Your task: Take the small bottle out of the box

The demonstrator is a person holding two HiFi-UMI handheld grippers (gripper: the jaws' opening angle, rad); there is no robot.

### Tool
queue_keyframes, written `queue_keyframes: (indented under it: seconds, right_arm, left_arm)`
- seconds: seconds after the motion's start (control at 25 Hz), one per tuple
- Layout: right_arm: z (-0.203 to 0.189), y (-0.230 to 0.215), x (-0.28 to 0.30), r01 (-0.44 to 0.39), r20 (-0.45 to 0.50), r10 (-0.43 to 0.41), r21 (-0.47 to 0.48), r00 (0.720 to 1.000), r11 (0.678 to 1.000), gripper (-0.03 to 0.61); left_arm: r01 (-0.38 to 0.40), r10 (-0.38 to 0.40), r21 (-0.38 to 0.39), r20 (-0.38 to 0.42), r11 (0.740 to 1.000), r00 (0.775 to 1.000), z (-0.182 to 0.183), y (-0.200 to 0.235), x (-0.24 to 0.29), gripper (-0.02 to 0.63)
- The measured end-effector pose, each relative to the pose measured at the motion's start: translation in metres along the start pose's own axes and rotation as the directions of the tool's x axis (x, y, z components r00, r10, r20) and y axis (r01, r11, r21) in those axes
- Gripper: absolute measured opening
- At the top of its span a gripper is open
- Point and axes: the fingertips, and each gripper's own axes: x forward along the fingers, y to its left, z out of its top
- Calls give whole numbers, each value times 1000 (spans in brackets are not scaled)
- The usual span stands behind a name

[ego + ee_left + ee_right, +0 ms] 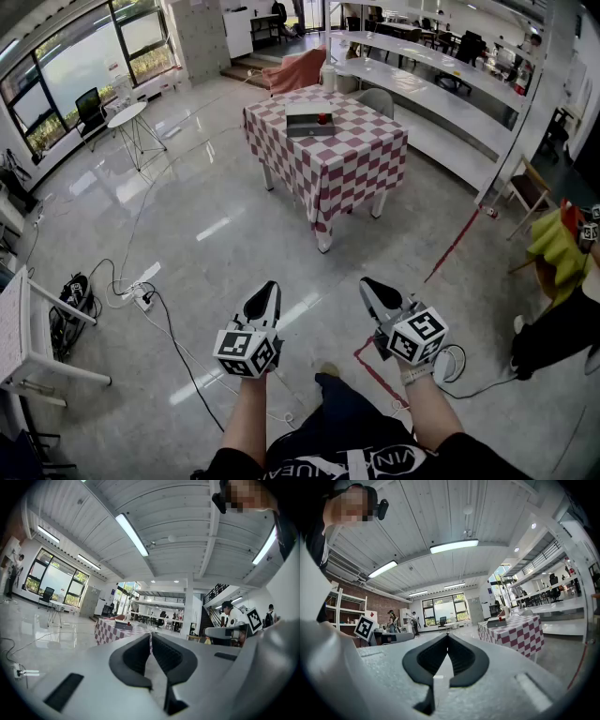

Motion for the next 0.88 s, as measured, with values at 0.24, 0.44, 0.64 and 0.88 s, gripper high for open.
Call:
queue_keyframes:
  seconds: [0.24,0.44,0.64,0.88]
  right_arm:
    - [6,-26,32,-6,1,6,-6,1000,1000,6]
    - [15,-51,63,-9,-6,9,-34,1000,999,6]
    - [15,-80,92,-20,-35,17,-62,999,998,6]
    - [18,-118,116,-16,-21,15,-35,1000,999,6]
  left_arm:
    - [-2,2,23,-1,1000,1000,7,15,33,21]
    - [-22,22,43,2,999,1000,16,31,63,21]
    - [-42,42,46,-11,998,999,19,46,98,21]
    - [-61,62,40,-24,997,998,25,58,136,21]
